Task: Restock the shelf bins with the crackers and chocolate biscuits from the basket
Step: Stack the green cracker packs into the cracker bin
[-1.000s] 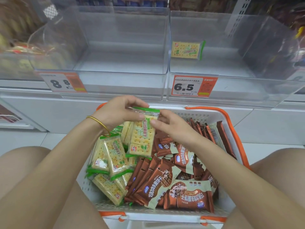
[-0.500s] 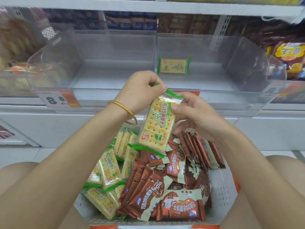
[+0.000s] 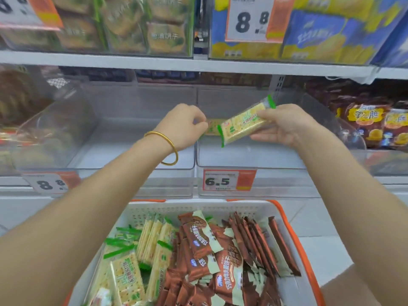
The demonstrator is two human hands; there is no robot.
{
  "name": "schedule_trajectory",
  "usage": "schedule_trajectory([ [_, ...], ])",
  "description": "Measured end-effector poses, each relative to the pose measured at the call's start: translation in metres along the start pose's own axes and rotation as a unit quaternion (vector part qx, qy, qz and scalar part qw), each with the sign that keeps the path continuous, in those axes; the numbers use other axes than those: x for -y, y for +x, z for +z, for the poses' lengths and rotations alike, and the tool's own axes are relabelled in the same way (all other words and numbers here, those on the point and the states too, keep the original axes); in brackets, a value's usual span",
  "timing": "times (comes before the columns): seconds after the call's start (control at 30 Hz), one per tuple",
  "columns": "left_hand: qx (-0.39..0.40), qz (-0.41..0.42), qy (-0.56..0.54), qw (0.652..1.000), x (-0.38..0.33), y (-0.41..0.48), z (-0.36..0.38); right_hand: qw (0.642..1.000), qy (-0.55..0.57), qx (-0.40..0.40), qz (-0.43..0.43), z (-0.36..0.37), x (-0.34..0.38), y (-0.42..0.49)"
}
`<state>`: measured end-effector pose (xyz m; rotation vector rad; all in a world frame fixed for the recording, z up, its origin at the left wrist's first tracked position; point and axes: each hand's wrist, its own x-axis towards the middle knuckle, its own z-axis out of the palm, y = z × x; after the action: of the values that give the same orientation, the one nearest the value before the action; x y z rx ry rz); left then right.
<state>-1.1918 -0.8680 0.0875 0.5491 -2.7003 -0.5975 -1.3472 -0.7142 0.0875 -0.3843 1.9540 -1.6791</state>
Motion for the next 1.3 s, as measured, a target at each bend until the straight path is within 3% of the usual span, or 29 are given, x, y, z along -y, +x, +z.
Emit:
schedule_trajectory([
  [0.1, 0.053, -0.019, 0.027, 0.998, 0.007, 0.011, 0.014, 0.992, -0.092, 0.001, 0.086, 0.019, -0.015, 0.046],
  [0.2, 0.048, -0.030, 0.022, 0.998, 0.010, 0.017, 0.019, 0.989, -0.061, 0.020, 0.134, 0.040, -0.029, 0.084],
  [0.3, 0.044, -0.022, 0.010, 0.999, 0.013, 0.015, 0.022, 0.988, -0.087, 0.025, 0.129, 0.046, -0.040, 0.109],
  [0.37, 0.041, -0.011, 0.000, 0.999, 0.015, 0.014, 0.022, 0.981, -0.166, 0.012, 0.102, 0.039, -0.046, 0.120],
  [0.47, 0.038, -0.003, -0.007, 0.999, 0.018, 0.013, 0.022, 0.954, -0.296, -0.003, 0.047, 0.027, -0.055, 0.133],
  [0.7, 0.031, 0.007, -0.007, 0.999, 0.020, 0.013, 0.024, 0.904, -0.423, -0.069, 0.012, 0.037, -0.063, 0.154],
  [0.9, 0.024, 0.009, -0.004, 1.000, 0.019, 0.013, 0.024, 0.910, -0.398, -0.112, 0.022, 0.055, -0.065, 0.160],
  [1.2, 0.015, 0.012, -0.020, 1.000, 0.020, 0.011, 0.023, 0.930, -0.342, -0.119, 0.066, 0.054, -0.068, 0.164],
  [1.3, -0.026, 0.021, -0.039, 0.999, 0.021, 0.003, 0.022, 0.940, -0.325, -0.091, 0.058, 0.048, -0.064, 0.162],
])
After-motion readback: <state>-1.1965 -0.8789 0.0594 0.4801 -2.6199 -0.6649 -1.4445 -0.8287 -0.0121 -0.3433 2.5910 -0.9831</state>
